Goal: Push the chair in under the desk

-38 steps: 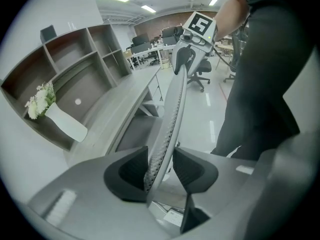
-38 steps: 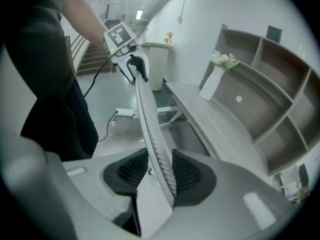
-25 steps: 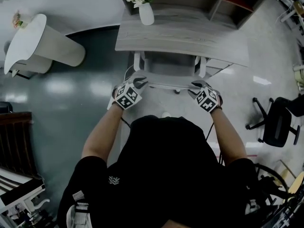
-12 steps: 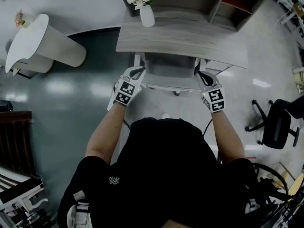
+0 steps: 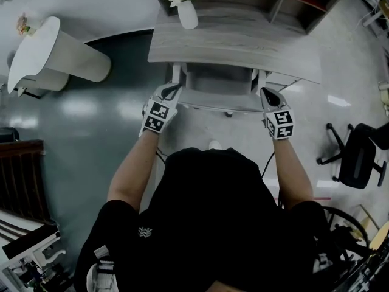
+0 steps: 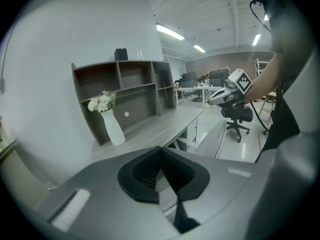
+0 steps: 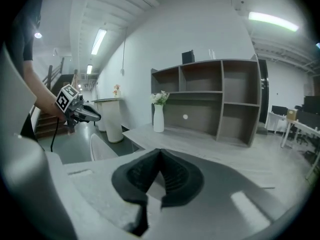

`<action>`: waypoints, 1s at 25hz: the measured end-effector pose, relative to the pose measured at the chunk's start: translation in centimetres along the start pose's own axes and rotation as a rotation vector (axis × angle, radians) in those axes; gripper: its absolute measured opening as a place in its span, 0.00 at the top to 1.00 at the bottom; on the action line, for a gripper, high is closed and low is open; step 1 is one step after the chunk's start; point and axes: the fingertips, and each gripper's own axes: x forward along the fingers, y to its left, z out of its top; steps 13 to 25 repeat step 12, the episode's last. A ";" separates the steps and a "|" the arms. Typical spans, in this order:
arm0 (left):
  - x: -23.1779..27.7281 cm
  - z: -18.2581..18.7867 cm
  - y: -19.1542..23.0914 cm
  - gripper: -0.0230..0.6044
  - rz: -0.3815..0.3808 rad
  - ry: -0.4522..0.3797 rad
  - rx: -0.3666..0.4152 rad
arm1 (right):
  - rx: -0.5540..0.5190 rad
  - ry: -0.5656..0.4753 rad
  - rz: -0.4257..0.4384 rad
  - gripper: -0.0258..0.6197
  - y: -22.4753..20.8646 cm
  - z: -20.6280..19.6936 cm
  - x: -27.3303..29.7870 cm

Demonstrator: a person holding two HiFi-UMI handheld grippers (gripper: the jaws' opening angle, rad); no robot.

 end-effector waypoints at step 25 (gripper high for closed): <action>0.5 -1.1 -0.8 0.95 -0.029 0.045 0.016 | -0.007 -0.006 0.015 0.96 -0.4 0.4 0.4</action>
